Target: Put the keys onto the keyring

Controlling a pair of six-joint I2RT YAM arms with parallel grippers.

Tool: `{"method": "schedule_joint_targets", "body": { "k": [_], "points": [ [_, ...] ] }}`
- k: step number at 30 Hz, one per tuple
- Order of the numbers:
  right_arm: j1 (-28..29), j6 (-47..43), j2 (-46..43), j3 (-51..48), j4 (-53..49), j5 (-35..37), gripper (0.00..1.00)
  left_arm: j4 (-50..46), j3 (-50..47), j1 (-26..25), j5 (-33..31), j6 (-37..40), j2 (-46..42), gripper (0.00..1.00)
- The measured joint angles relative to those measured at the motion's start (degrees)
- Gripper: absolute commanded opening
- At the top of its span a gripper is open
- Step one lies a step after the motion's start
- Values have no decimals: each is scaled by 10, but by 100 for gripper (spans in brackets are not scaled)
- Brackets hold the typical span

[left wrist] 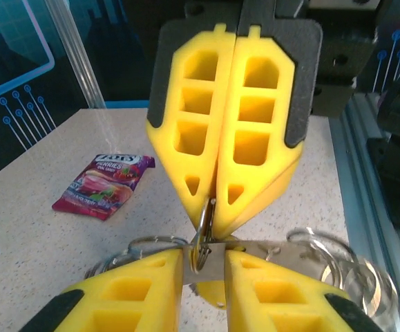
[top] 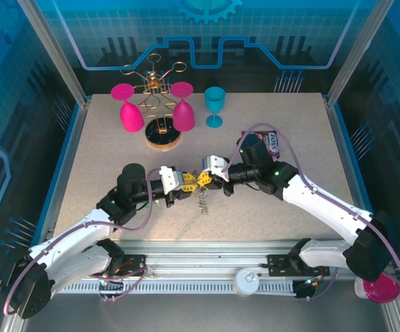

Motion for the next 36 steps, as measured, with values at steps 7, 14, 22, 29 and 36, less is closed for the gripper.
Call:
{"method": "schedule_joint_targets", "body": {
  "k": [7,14,22,29,36],
  "points": [
    [40,-77,41,75,-128,80,0,-79,18,0,-5,38,0,15],
    [51,-97,53,97,-166,101,5,-102,23,0,3,51,1,0],
    [-4,-9,-17,-15,-53,31,38,-83,24,0,9,50,0,0],
    [-14,48,-24,-43,9,-3,31,-57,23,0,15,45,-3,0],
    [-16,78,-29,-49,34,-23,18,-52,22,0,14,45,-3,0]
  ]
}}
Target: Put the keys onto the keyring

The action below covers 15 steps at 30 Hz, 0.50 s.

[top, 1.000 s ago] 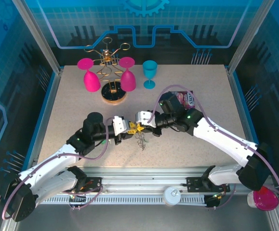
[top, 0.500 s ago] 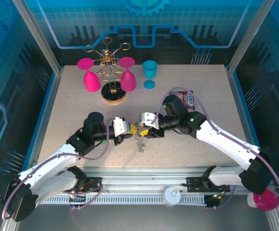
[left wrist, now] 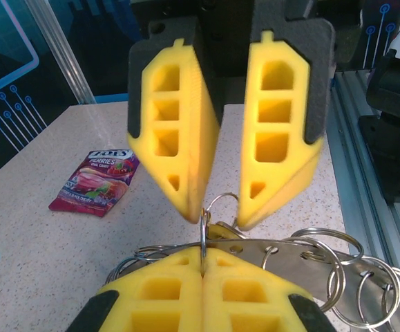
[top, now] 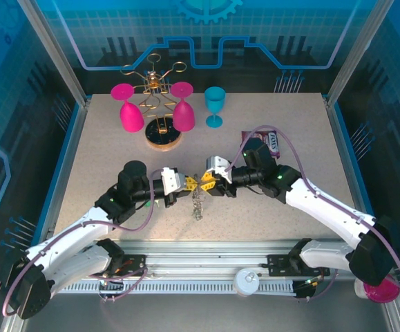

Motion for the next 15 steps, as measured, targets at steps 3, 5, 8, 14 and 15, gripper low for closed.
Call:
{"method": "schedule_joint_targets", "body": {
  "k": [3,5,8,14,15],
  "points": [
    [-3,11,-2,0,2,-1,6,1,-2,0,0,0,0,0],
    [-4,19,-3,-2,2,-1,0,0,-3,0,-2,0,0,0],
    [-6,20,-4,-2,2,1,0,1,-4,0,-4,0,0,0],
    [-8,23,6,-3,-1,3,0,16,-9,0,-3,-7,0,0],
    [-9,24,12,-3,0,0,0,19,-10,0,-2,-10,0,0]
  ]
}}
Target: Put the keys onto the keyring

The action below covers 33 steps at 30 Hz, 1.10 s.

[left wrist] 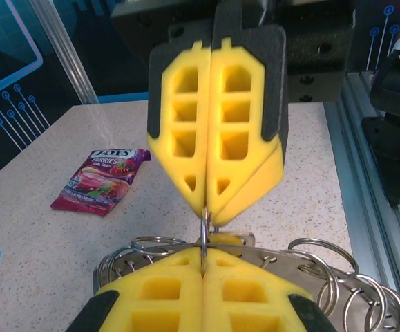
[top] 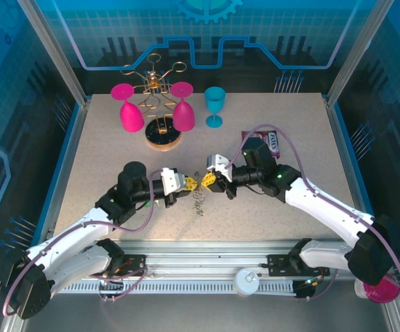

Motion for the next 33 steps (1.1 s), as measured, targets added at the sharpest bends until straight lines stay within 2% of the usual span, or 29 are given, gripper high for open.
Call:
{"method": "schedule_joint_targets", "body": {
  "k": [2,8,12,16,20,26,29,33],
  "points": [
    [0,2,11,0,2,-6,1,4,-5,1,0,-4,0,0],
    [-7,23,13,-5,24,-20,27,26,-11,1,8,-16,0,0],
    [-13,24,-17,-38,57,-22,33,46,-13,1,13,-16,1,0],
    [-13,21,-29,-50,75,-31,34,59,-18,1,15,-16,4,0],
    [-13,21,-29,-50,93,-36,33,60,-18,1,16,-16,7,0],
    [-11,21,-21,-50,117,-47,26,68,-18,1,19,-16,10,0],
    [-10,21,-10,-50,122,-47,20,71,-18,1,20,-17,13,0],
    [-10,24,-3,-50,129,-53,2,80,-18,2,20,-31,24,0]
  ]
}}
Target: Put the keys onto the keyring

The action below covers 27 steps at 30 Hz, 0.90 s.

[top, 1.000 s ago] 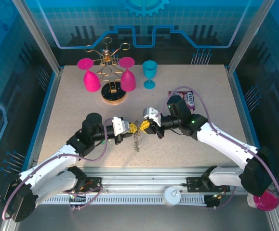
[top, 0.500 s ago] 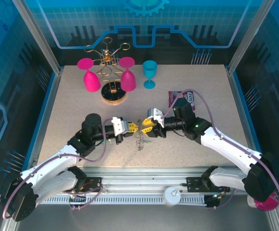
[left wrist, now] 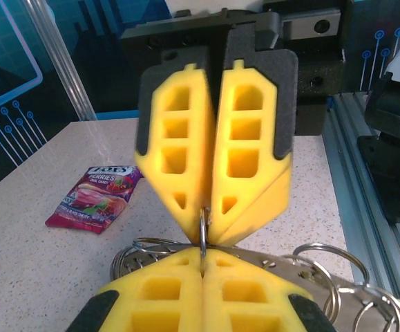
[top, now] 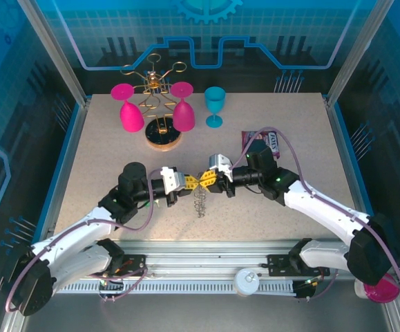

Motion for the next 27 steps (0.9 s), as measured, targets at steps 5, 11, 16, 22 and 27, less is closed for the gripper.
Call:
{"method": "schedule_joint_targets", "body": {
  "k": [5,11,16,22,27],
  "points": [
    [-2,3,0,0,0,9,0,14,0,2,0,-14,12,8],
    [-2,-33,8,33,-80,21,0,9,1,2,-18,-23,22,30],
    [3,-84,30,103,-183,57,0,-45,34,1,-22,-1,32,20],
    [29,-136,53,164,-279,113,0,-101,53,1,-21,26,33,14],
    [44,-168,69,196,-331,142,0,-139,65,1,-12,43,33,0]
  ]
}}
